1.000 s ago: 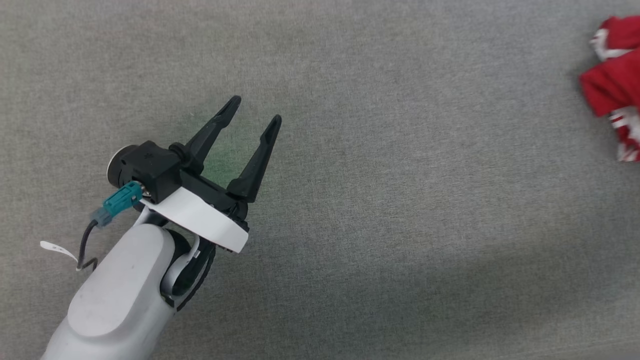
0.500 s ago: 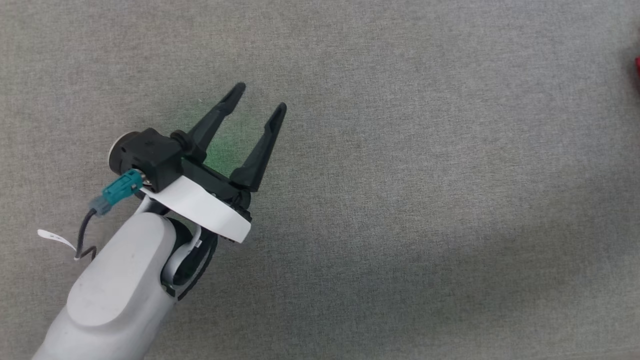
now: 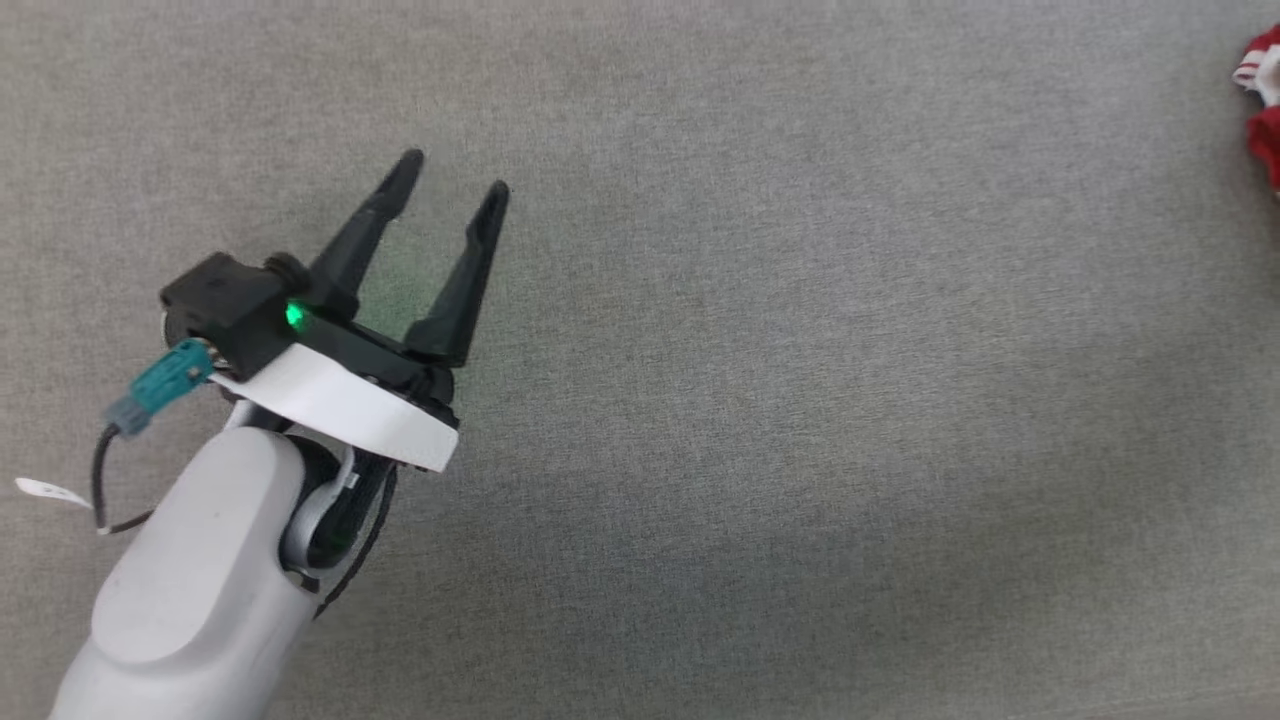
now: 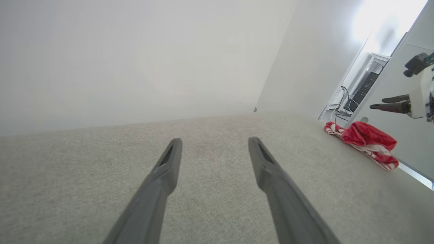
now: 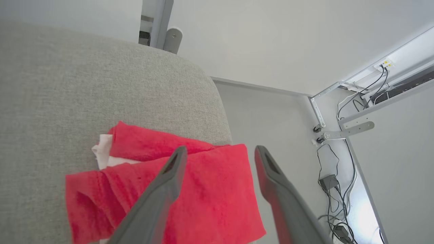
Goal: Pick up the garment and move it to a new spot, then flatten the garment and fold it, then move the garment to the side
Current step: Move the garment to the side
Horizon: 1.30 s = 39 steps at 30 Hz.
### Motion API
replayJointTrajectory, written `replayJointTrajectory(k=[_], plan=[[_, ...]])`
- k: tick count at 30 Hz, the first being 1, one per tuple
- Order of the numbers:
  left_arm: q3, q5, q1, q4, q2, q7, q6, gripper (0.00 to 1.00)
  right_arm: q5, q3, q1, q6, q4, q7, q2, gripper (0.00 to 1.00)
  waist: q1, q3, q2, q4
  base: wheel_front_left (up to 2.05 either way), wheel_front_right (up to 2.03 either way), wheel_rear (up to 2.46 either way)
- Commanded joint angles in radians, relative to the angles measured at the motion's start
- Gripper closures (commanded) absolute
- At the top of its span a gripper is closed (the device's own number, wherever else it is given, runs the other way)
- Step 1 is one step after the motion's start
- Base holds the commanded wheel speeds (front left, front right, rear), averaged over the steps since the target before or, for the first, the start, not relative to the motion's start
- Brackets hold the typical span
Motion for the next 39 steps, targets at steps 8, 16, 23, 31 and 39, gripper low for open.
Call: replayJointTrajectory(k=[8,16,23,31,39], plan=[[0.096,0.027,0.057,-0.004,-0.020,-0.005,-0.003,0.00,0.034,-0.001,0.031,-0.001,-0.004,-0.102,0.089,0.00,0.0000,-0.053,0.0000,0.002,0.00,0.00,0.00],[0.210,0.081,0.126,-0.021,-0.059,-0.005,-0.003,0.00,0.111,0.059,0.115,-0.001,-0.052,-0.256,0.163,0.00,0.0000,-0.121,0.0000,0.016,0.00,0.00,0.00],[0.308,0.107,0.205,-0.049,-0.094,-0.005,-0.003,0.00,0.202,0.118,0.211,-0.001,-0.119,-0.362,0.197,0.00,0.0000,-0.182,0.0000,0.036,0.00,0.00,0.00],[0.403,0.135,0.313,-0.072,-0.119,-0.005,-0.003,0.00,0.271,0.198,0.360,-0.001,-0.245,-0.415,0.204,0.00,0.0000,-0.247,0.0000,0.060,0.00,0.00,0.00],[0.473,0.164,0.421,-0.082,-0.129,-0.005,-0.003,0.00,0.307,0.199,0.507,-0.001,-0.385,-0.422,0.202,0.00,0.0000,-0.313,0.0000,0.082,0.00,0.00,0.00]])
